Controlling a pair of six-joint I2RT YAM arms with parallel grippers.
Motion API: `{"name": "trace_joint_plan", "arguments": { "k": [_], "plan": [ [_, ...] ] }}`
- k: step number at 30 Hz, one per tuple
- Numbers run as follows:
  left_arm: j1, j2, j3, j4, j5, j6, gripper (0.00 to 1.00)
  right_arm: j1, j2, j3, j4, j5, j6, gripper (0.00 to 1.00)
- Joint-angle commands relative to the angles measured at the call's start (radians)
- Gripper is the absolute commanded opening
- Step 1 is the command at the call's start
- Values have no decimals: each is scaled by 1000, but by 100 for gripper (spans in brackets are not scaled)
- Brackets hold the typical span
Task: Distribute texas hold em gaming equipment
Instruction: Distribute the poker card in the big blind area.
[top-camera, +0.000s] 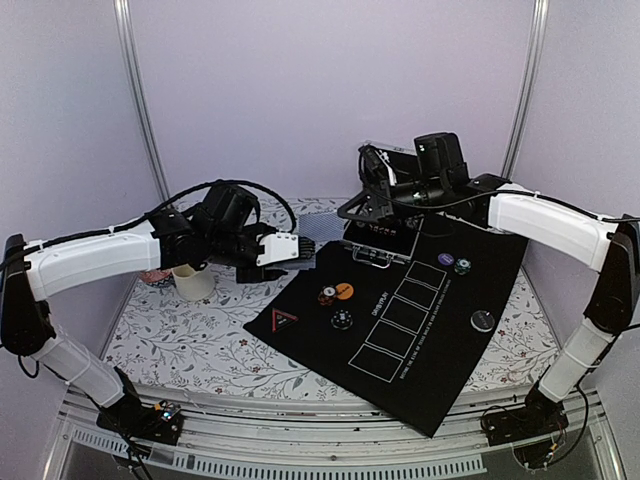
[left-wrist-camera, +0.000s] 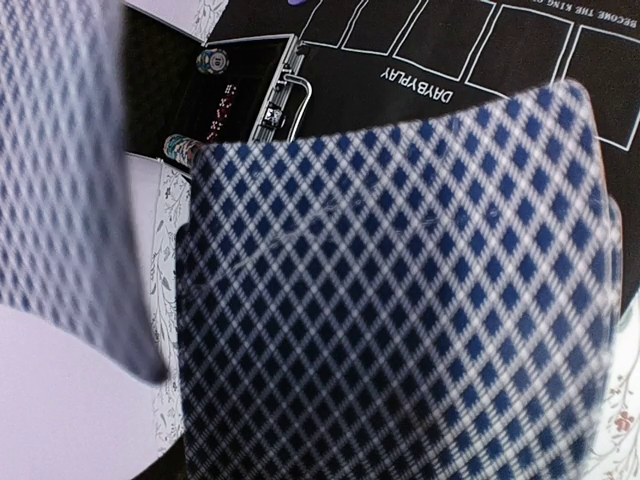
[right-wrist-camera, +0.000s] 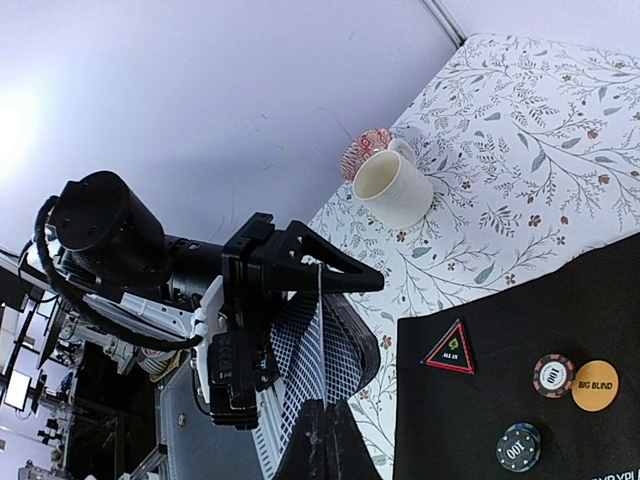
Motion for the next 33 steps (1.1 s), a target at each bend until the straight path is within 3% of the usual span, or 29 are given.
{"name": "trace_joint_plan", "arguments": {
  "k": [1, 18, 33],
  "plan": [
    [14, -31, -12, 27, 20, -13, 52, -33, -65, -32, 22, 18, 9, 2],
    [7, -44, 0, 27, 70, -43, 52, -291, -274, -254, -4, 41, -8, 2],
    [-36, -138, -94, 91, 118, -66, 52, -306, -253, -448, 1, 68, -17, 2]
  ]
}}
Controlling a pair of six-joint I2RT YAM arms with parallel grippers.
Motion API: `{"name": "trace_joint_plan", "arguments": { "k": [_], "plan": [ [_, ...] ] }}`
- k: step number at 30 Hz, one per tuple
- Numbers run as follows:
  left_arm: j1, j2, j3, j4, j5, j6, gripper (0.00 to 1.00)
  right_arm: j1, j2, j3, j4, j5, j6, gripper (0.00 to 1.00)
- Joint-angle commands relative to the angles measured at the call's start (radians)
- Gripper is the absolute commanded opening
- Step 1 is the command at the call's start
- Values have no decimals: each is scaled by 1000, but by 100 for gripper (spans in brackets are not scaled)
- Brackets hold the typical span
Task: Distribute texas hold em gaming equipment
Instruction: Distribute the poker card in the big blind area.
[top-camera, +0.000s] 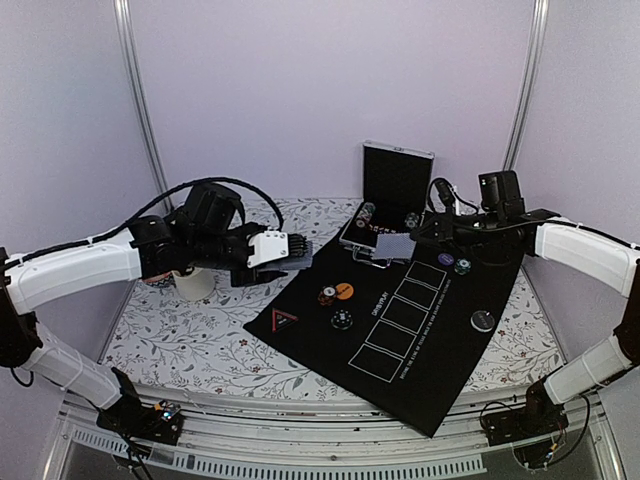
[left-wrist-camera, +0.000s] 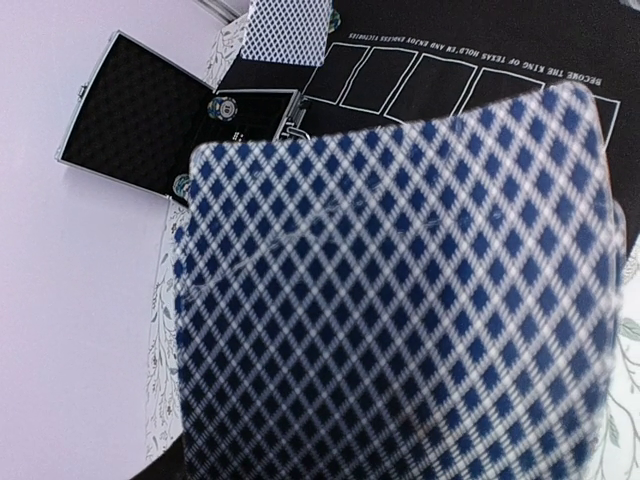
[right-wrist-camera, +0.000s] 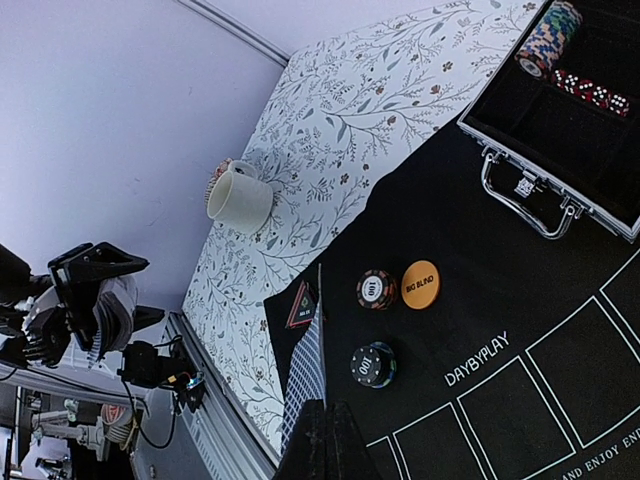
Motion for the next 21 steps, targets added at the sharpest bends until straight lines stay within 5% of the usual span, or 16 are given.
{"name": "trace_joint_plan", "arguments": {
  "k": [1, 21],
  "plan": [
    [-22, -28, -26, 40, 36, -18, 52, -5, 11, -37, 5, 19, -10, 2],
    [-31, -85, -122, 92, 81, -25, 52, -19, 30, -76, 16, 60, 11, 2]
  ]
}}
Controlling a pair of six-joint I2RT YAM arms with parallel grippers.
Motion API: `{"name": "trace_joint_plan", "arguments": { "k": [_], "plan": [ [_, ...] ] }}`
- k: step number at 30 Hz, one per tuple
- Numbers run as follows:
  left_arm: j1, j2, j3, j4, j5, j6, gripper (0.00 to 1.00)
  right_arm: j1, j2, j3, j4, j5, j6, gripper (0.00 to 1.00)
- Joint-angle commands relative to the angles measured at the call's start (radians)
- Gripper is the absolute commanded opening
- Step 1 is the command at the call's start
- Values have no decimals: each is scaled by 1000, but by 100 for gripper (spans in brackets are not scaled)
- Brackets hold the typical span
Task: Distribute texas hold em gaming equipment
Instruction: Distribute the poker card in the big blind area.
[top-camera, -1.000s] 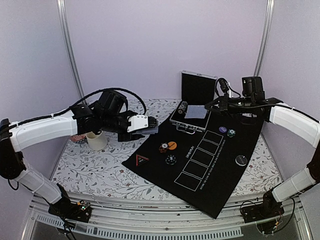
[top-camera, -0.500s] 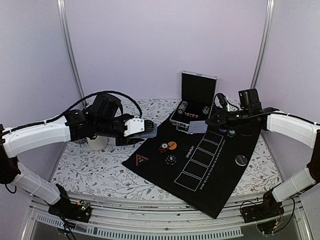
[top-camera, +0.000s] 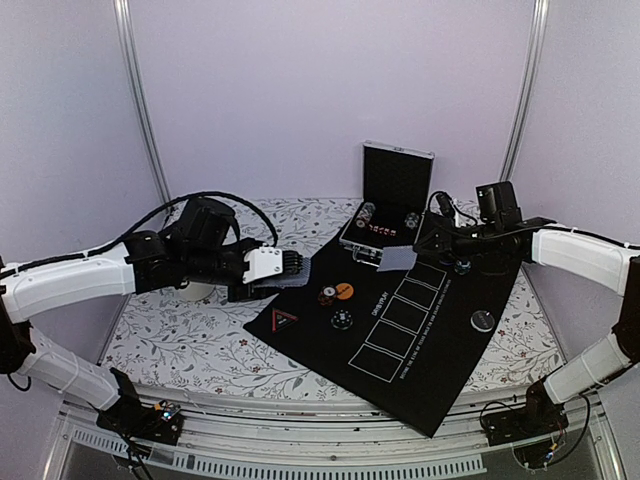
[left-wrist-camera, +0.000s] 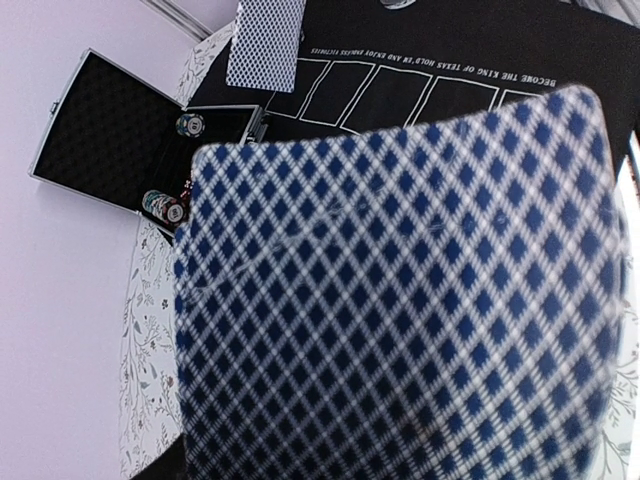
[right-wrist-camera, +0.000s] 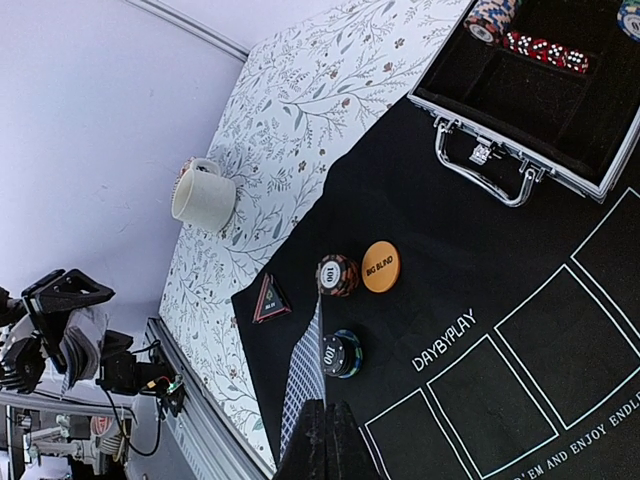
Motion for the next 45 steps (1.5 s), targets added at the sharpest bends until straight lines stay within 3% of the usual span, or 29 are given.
{"name": "trace_joint_plan", "arguments": {
  "k": [1, 7, 14, 21, 29, 34, 45],
  "plan": [
    [-11, -24, -13, 47, 17, -6, 52, -5, 21, -15, 14, 11, 9, 2],
    [-11, -26, -16, 47, 19, -6, 52, -5, 38, -24, 44, -8, 21, 2],
    [-11, -24, -20, 46, 21, -4, 52, 25, 136, -131, 249, -65, 130, 2],
    [-12, -16, -22, 46, 22, -4, 52, 48, 302, -127, 496, -30, 261, 2],
    [-11, -19, -30, 46, 18, 1, 52, 86, 483, -52, 593, 63, 334, 2],
    [-11, -22, -34, 47, 23, 3, 53, 86, 491, -82, 612, 145, 360, 2],
    [-12, -24, -33, 44, 25, 2, 52, 86, 503, -124, 616, 167, 364, 2]
  ]
}}
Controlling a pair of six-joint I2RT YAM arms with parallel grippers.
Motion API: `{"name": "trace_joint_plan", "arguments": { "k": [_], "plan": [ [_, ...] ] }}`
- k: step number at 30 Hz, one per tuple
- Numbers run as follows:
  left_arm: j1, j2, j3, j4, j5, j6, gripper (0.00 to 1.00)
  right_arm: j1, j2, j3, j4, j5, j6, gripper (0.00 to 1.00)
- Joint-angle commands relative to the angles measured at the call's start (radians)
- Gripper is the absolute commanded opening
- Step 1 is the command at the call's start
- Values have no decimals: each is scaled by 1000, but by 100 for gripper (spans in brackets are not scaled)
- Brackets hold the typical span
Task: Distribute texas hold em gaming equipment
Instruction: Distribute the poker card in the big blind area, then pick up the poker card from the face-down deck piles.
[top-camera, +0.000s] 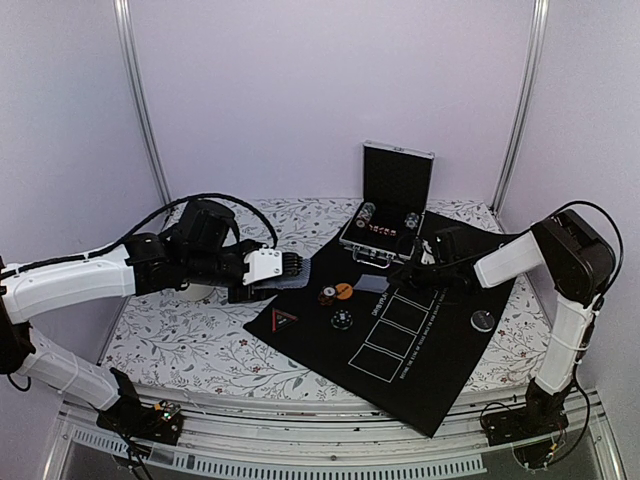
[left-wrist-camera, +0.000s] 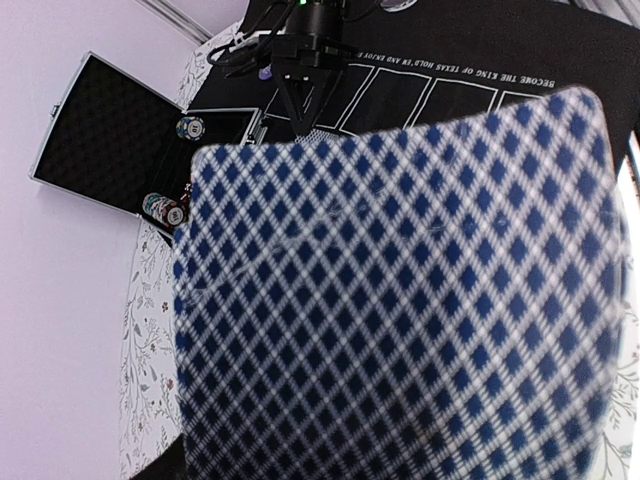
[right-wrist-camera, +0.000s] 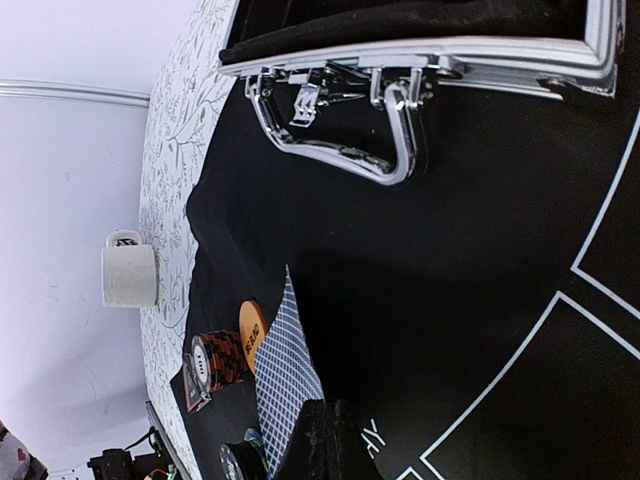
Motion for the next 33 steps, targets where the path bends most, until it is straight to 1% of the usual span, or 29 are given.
{"name": "trace_joint_plan", "arguments": {
  "k": [1, 5, 8, 9, 12, 16, 19, 20, 21, 22, 23, 25, 26, 29, 33],
  "plan": [
    [-11, -16, -14, 24, 20, 1, 53, 2, 19, -16, 25, 29, 7, 2],
    [-10, -21, -16, 25, 18, 2, 53, 2, 34, -9, 17, 16, 5, 3],
    [-11, -23, -17, 25, 20, 2, 52, 2, 29, 0, -10, 21, -7, 15],
    [-10, -23, -17, 25, 20, 2, 53, 2, 23, 2, -23, 26, -13, 18],
    [-10, -23, -17, 24, 21, 2, 53, 2, -8, 15, -79, 55, -43, 34],
    [-10, -26, -17, 25, 23, 3, 53, 5, -84, 47, -172, 100, -105, 49],
    [-11, -25, -17, 24, 23, 3, 53, 35, -141, 104, -285, 151, -198, 64],
    [-11, -25, -17, 24, 23, 3, 53, 60, -157, 130, -317, 161, -250, 71],
    [-12, -25, -17, 25, 23, 4, 53, 82, -175, 153, -341, 167, -285, 81],
    [-12, -27, -18, 24, 24, 6, 53, 108, -192, 177, -361, 166, -333, 93],
    [-11, -27, -18, 25, 23, 7, 53, 133, -206, 195, -370, 148, -366, 100],
    [-11, -28, -19, 25, 24, 8, 53, 171, -226, 225, -357, 50, -445, 99],
    [-12, -28, -19, 25, 25, 8, 53, 183, -234, 232, -326, -29, -457, 99],
    [-12, -26, -17, 25, 28, 8, 53, 223, -242, 240, -214, -212, -433, 99],
    [-14, -22, -18, 26, 21, 10, 53, 281, -235, 260, -125, -300, -386, 99]
  ]
}}
